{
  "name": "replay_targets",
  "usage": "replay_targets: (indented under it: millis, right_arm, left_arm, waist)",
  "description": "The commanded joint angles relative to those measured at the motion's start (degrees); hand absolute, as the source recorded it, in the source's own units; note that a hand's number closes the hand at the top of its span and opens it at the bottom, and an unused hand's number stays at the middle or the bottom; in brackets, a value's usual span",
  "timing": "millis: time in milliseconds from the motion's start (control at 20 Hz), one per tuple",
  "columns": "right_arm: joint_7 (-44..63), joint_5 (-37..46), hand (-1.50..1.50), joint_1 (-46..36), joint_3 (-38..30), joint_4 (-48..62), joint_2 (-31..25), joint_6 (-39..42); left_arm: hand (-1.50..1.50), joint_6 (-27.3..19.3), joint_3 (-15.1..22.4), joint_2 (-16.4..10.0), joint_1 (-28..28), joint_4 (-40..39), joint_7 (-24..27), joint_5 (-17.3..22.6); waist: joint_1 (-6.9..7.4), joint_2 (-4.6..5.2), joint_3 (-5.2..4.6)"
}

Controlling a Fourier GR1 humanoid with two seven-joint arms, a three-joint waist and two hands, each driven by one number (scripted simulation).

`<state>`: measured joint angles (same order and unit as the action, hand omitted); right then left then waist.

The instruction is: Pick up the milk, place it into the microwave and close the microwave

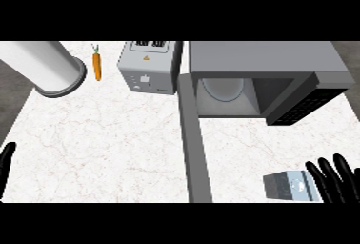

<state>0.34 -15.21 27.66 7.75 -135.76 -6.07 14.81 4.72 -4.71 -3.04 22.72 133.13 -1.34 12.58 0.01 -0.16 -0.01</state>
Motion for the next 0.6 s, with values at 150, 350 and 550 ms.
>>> replay_targets:
  millis: [150,350,550]
  right_arm:
    - [-5.1,-0.5,-1.5,-0.1,-6.1,8.7,0.2,2.3]
    - [-2.4,-1.7,-1.5,-4.1,-9.8,12.6,-1.3,2.0]
    - [-5.9,-0.3,-1.5,-3.7,-11.9,16.3,-0.7,2.8]
  left_arm:
    - [-1.5,2.1,-1.8,0.7,0.3,-0.7,0.9,2.3]
    - [-1.5,1.6,2.9,2.9,4.7,3.4,0.9,-2.9]
    - [-1.5,1.5,0.2,2.2,0.5,1.4,-1.1,-1.5]
  waist:
    - [-0.09,0.09,0.04]
    - [0.2,0.11,0.04]
    - [-0.14,0.14,0.04]
